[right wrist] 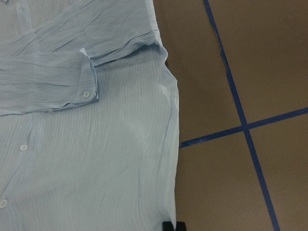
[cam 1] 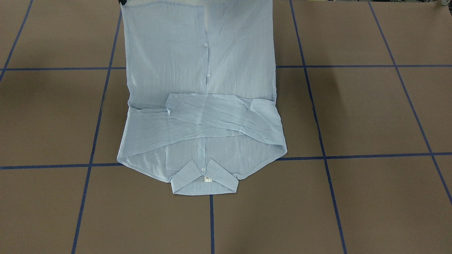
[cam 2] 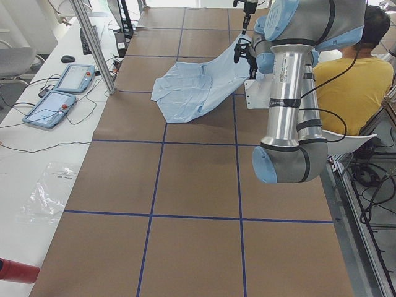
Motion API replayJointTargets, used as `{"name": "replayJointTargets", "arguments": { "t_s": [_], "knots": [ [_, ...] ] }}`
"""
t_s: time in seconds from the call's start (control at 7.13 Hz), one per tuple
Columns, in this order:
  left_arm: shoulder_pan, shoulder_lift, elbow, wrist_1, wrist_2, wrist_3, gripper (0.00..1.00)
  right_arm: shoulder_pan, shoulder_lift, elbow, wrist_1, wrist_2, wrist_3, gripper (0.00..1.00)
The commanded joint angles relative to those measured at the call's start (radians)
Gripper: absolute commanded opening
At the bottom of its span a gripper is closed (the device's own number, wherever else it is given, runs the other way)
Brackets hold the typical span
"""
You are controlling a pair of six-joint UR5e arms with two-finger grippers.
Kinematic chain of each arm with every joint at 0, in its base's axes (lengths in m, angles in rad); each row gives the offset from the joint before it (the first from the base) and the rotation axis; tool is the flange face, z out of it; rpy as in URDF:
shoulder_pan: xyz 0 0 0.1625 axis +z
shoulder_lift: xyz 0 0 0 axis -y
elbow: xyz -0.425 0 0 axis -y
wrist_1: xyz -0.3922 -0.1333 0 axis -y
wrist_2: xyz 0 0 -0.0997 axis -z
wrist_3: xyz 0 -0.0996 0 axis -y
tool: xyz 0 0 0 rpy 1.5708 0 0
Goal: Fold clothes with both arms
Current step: 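Lift the hem with both grippers and fold it toward the collar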
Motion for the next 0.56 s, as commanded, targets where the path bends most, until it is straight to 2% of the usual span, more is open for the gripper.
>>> {"name": "replayJointTargets", "arguments": {
  "t_s": [0.0, 0.28, 0.42],
  "knots": [
    [-0.069, -0.129, 0.149, 0.030, -0.006, 0.061, 0.00, 0.129, 0.156, -0.123, -0.026, 0.007, -0.103, 0.00],
    [-0.227, -0.218, 0.327, 0.025, -0.004, 0.121, 0.00, 0.273, 0.295, -0.268, -0.030, 0.002, -0.196, 0.00],
    [-0.324, -0.244, 0.388, 0.024, -0.006, 0.190, 0.00, 0.348, 0.333, -0.306, -0.026, 0.002, -0.205, 0.00]
  ]
}}
